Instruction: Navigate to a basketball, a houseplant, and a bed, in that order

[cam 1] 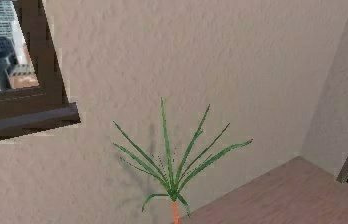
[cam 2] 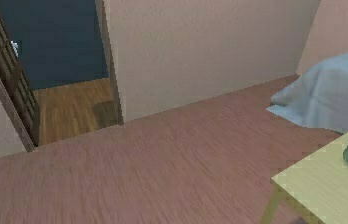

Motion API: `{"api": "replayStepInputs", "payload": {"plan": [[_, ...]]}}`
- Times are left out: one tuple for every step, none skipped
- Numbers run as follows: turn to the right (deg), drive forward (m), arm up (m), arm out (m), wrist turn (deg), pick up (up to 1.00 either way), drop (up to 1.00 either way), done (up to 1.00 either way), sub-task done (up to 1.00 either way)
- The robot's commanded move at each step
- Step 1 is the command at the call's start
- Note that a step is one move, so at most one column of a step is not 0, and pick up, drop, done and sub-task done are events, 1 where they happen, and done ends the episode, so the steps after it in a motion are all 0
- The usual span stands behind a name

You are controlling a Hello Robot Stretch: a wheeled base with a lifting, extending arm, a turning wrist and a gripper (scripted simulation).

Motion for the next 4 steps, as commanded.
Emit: {"api": "replayStepInputs", "payload": {"plan": [[0.0, 0.0, 0.0, 0.0, 0.0, 0.0, 0.0, 0.0, 1.0], [45.0, 0.0, 0.0, 0.0, 0.0, 0.0, 0.0, 0.0, 0.0], [45.0, 0.0, 0.0, 0.0, 0.0, 0.0, 0.0, 0.0, 0.0], [3.0, 0.0, 0.0, 0.0, 0.0, 0.0, 0.0, 0.0, 0.0]]}}
